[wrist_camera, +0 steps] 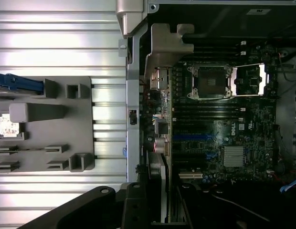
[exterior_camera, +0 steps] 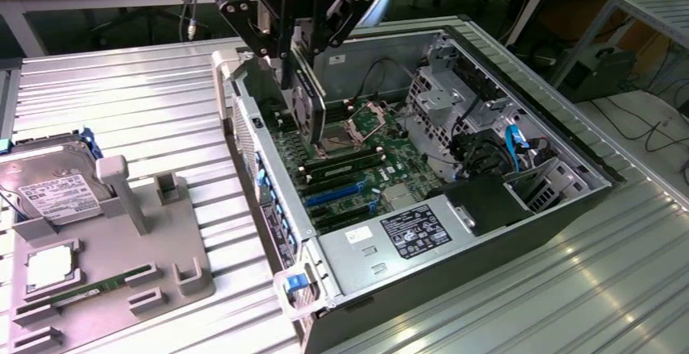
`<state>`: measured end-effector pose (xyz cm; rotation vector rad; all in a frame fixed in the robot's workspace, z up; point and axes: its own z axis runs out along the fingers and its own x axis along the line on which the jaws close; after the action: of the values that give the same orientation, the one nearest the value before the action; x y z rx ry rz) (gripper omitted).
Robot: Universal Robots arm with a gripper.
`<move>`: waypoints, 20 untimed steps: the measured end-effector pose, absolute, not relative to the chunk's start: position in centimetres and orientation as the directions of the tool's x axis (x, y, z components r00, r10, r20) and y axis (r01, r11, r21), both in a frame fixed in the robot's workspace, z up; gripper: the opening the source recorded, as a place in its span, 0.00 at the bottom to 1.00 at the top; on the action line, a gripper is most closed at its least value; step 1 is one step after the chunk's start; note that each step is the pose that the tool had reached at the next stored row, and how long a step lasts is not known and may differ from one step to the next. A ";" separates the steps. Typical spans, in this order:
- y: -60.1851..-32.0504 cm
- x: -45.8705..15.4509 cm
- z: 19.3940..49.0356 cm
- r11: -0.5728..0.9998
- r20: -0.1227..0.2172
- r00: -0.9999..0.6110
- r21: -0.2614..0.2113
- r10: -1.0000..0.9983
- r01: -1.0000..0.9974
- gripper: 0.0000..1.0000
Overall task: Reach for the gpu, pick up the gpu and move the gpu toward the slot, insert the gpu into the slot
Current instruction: 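Pick up the gpu and move the gpu toward the slot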
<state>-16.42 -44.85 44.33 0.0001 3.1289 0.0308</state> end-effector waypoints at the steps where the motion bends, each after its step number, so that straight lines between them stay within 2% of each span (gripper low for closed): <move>1: -44.9 -16.3 44.3 1.000 -0.013 -1.000 0.020 0.000 0.000 0.28; 20: -44.9 -13.0 44.3 1.000 -0.013 -1.000 0.020 0.000 0.000 0.28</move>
<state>-13.01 -44.85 44.32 0.0000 3.1289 0.0308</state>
